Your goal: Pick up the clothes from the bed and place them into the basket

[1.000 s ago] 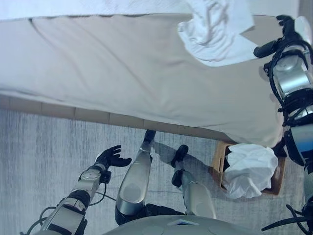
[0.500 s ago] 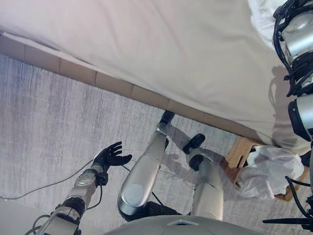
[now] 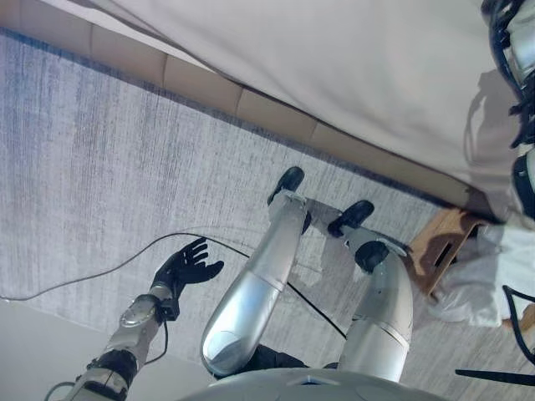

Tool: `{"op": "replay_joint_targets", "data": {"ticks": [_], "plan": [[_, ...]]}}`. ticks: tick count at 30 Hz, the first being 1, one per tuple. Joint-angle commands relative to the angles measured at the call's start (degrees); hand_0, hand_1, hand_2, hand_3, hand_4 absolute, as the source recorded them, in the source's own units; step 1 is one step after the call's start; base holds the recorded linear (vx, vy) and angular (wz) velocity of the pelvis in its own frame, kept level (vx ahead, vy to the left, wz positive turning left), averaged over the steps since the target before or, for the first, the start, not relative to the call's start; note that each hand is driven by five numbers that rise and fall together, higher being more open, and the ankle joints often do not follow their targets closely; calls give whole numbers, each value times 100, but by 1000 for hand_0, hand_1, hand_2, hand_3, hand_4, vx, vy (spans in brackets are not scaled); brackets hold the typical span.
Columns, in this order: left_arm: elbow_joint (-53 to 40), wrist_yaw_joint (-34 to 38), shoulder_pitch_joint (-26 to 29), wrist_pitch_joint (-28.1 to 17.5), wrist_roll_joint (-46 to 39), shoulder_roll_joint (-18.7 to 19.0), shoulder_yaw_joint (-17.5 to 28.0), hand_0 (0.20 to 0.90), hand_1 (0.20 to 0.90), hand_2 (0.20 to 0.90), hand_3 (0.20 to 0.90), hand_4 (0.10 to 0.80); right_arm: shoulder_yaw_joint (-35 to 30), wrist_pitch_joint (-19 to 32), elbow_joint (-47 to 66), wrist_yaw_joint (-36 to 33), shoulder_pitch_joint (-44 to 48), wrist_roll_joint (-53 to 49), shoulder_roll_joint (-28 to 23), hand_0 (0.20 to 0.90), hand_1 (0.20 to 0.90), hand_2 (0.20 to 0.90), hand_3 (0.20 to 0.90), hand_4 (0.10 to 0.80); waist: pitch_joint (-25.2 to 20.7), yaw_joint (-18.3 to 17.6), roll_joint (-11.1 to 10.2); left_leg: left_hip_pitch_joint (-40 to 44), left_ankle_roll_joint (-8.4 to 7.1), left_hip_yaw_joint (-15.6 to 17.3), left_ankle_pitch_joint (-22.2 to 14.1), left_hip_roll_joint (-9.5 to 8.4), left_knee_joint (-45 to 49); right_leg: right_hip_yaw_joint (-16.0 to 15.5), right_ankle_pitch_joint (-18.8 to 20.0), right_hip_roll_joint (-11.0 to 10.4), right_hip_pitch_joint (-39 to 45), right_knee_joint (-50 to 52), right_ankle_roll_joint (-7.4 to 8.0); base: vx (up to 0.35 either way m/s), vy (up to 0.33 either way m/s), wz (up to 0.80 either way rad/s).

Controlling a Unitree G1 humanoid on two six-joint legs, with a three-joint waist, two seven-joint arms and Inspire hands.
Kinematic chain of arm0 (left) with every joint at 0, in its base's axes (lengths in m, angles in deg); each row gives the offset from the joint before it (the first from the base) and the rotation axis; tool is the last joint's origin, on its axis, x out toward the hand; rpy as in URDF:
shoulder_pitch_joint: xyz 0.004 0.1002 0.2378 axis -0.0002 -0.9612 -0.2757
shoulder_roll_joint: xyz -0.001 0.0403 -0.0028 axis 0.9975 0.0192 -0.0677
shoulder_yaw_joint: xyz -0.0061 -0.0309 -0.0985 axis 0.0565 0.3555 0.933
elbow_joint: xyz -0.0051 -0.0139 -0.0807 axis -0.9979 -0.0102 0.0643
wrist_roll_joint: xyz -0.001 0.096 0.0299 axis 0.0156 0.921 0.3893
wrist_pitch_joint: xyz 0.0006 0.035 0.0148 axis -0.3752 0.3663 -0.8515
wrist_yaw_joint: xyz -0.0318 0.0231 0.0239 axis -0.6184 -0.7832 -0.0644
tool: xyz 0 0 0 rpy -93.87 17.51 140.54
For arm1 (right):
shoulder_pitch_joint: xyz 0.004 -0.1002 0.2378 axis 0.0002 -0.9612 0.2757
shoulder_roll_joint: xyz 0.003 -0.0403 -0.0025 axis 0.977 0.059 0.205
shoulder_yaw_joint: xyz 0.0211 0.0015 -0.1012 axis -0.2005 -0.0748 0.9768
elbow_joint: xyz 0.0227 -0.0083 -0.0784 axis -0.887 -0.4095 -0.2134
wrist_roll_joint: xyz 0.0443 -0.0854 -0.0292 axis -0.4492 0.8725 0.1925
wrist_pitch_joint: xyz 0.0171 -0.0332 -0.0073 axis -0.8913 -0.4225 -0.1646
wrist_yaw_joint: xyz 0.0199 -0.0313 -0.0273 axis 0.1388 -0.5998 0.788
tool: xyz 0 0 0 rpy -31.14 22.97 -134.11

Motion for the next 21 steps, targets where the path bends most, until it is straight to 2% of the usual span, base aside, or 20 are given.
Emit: {"op": "replay_joint_targets", "data": {"ticks": [1, 4, 6, 10, 16, 21], "plan": [[495, 54, -408, -120, -171, 285, 93, 900, 900, 900, 900, 800, 309, 441, 209, -254, 118, -23, -433, 300, 300, 300, 200, 100, -106, 2, 137, 388, 434, 304, 214, -15, -713, 11, 699, 220, 667, -1090, 174, -42, -42, -31], [520, 108, -415, -150, -161, 283, 71, 900, 900, 900, 900, 800, 219, 651, 238, -432, 92, -10, -394, 300, 300, 300, 200, 100, -106, -30, 132, 626, 412, 322, 272, 49, -907, 38, 758, 270, 883, -1283, 206, -20, -40, -29], [488, 211, -436, -72, -122, 332, 129, 900, 900, 900, 900, 800, 94, 855, 380, -604, 42, -24, -416, 300, 300, 300, 200, 100, -106, -82, 77, 1184, 370, 333, 353, 173, -1306, 72, 856, 328, 1365, -1643, 275, 0, -103, -16], [440, 316, -444, 42, 0, 473, 233, 900, 900, 900, 900, 800, -96, 1112, 666, -1127, -30, -333, -556, 300, 300, 300, 200, 100, -106, -169, -60, 1975, 306, 360, 442, 307, -1835, 128, 991, 417, 2100, -2212, 348, 5, -132, -18], [489, 422, -301, 252, 376, 581, 338, 900, 900, 900, 900, 800, -340, 1268, 1248, -1657, -35, -528, -761, 300, 300, 300, 200, 100, -110, -293, -251, 3133, 237, 507, 498, 346, -2590, 138, 1139, 502, 3157, -3003, 403, -6, -157, -9], [586, 528, -182, 462, 800, 593, 272, 900, 900, 900, 900, 800, -399, 1365, 1649, -1714, -167, -764, -1026, 300, 300, 300, 200, 100, -521, -489, -475, 3985, 212, 632, 490, 446, -3284, 223, 1185, 620, 3893, -3624, 466, 15, -126, -6]]}}
